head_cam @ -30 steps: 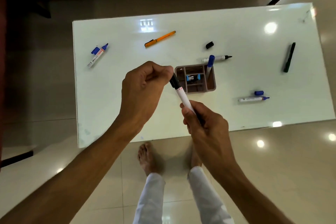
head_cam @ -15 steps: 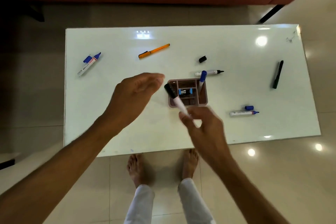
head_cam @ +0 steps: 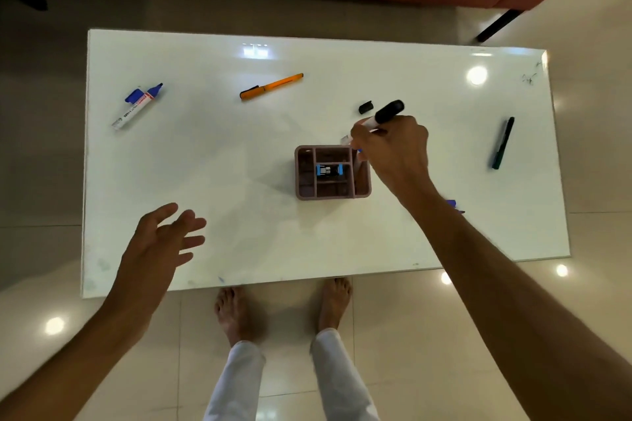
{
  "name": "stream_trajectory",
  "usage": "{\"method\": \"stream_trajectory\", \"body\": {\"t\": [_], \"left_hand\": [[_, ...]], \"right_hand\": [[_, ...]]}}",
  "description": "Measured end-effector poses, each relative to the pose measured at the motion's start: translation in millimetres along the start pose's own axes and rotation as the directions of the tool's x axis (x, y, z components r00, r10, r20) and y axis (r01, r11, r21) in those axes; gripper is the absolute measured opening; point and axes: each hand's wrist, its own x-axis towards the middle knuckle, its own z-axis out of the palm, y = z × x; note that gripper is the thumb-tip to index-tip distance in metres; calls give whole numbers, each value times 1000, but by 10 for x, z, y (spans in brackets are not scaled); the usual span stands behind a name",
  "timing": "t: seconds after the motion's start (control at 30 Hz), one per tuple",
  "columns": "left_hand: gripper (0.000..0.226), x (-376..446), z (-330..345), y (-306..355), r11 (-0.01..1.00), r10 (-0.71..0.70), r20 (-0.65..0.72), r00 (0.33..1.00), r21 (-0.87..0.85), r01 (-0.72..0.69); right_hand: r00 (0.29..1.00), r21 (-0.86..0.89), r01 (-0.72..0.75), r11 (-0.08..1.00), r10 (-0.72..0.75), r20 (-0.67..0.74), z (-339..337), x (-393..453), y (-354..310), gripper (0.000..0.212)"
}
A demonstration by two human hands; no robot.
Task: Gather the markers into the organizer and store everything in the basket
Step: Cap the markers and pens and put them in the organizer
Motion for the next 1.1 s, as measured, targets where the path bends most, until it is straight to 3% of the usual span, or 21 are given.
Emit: {"method": "stream_trajectory", "body": {"t": [0.23, 0.5, 0.77, 0.93, 1.1], "left_hand": [[36, 5, 219, 19, 999, 7, 73, 997, 37, -10], [17, 43, 257, 74, 999, -15, -43, 999, 47, 17], [19, 96, 180, 49, 999, -48, -71, 996, -1, 48], [19, 114, 156, 36, 998, -65, -56, 996, -16, 64], [21, 156, 133, 43, 997, -72, -45, 996, -39, 70]], "right_hand": [[999, -34, 32, 999, -31, 40, 133, 19, -102, 26], [998, -141, 37, 989, -31, 50, 239, 38, -143, 39], [997, -147, 78, 986, -76, 17, 170, 10, -207, 43], [996, -230, 86, 969, -79, 40, 215, 10, -182, 24], [996, -261, 86, 961, -88, 2, 253, -22, -214, 23]]}}
